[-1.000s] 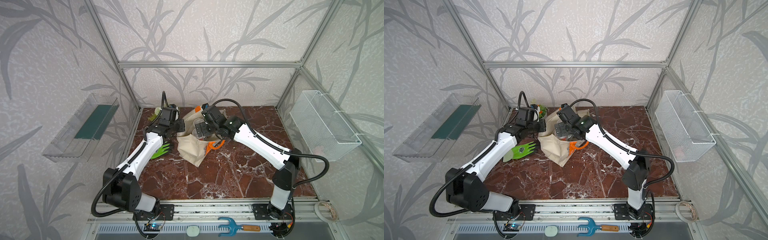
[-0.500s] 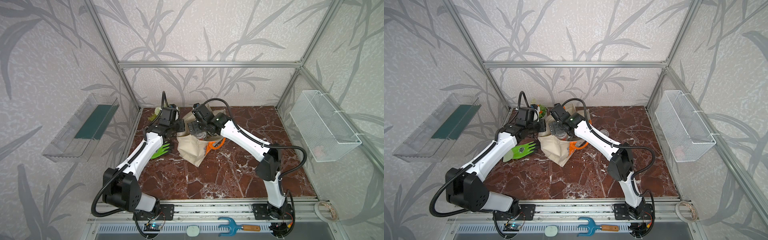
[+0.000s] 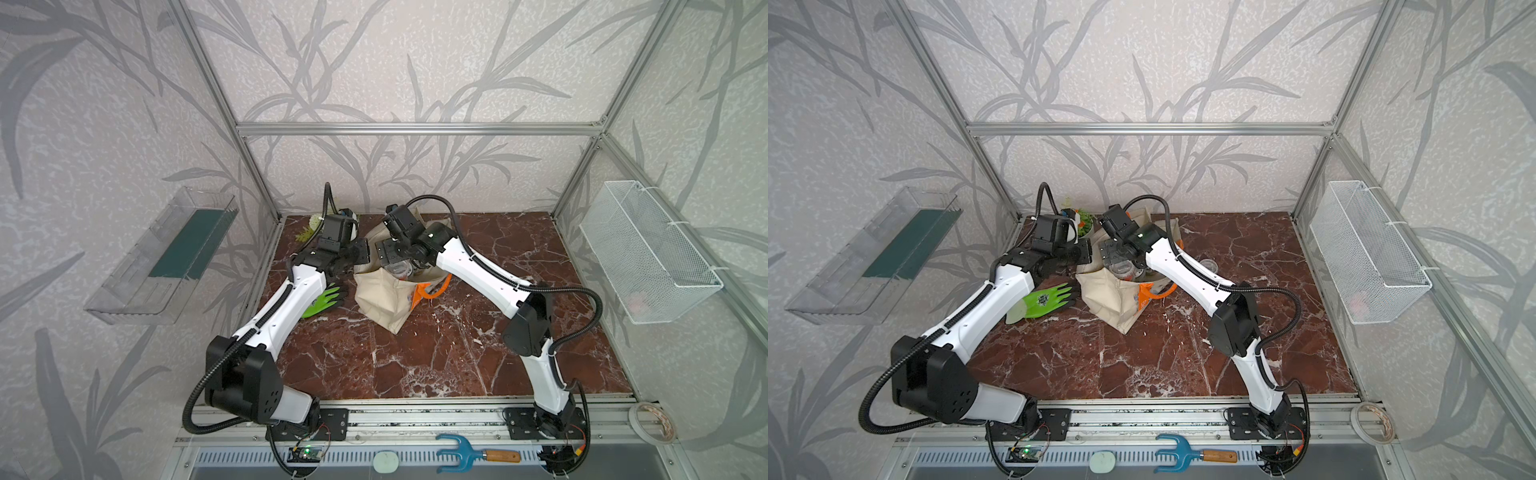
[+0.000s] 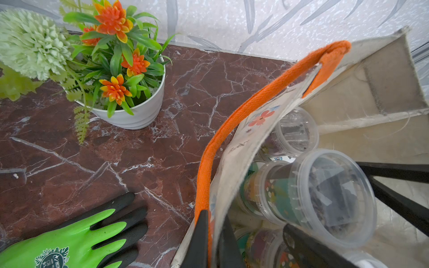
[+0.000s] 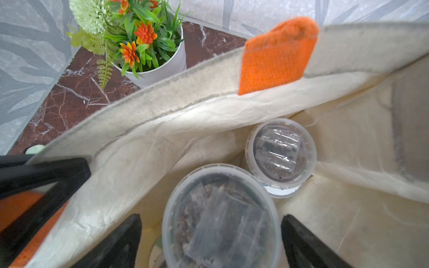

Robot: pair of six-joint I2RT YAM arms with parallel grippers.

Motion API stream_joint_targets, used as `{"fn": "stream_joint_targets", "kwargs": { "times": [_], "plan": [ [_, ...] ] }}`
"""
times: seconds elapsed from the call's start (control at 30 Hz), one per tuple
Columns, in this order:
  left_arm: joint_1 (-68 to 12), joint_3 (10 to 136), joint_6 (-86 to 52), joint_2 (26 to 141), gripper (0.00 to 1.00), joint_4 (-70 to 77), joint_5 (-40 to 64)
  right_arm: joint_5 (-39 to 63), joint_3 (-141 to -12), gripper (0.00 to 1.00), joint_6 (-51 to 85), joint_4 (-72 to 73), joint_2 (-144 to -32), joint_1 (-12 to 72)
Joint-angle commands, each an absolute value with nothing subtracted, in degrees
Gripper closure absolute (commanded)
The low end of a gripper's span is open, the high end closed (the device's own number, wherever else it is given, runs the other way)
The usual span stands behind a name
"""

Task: Take out the seed jars from the canvas bag
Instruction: Pick up the seed jar from the canvas bag.

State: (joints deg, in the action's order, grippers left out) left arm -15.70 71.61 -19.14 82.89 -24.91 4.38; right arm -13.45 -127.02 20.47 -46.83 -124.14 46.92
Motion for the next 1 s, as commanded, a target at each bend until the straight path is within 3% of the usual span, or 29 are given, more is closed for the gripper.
{"fn": "stream_joint_targets", "kwargs": {
  "times": [0.0,0.17,0.47,0.97],
  "plan": [
    [-15.7,70.8,-19.5,80.7,1.0,-25.8,3.5,-14.1,-129.4,0.06,20.4,-47.9,-125.5,46.4],
    [-15.8,70.8,-19.4,80.6,1.0,-25.8,3.5,-14.3,-131.4,0.09,20.2,-48.0,-127.2,46.4],
    [-15.7,70.7,-19.4,80.3,1.0,-25.9,3.3,-14.2,-133.4,0.33,20.4,-48.6,-128.5,46.3],
    [-15.7,70.7,-19.3,80.3,1.0,-25.9,2.8,-16.8,-137.1,0.35,17.7,-48.1,-119.6,45.6]
  ]
}}
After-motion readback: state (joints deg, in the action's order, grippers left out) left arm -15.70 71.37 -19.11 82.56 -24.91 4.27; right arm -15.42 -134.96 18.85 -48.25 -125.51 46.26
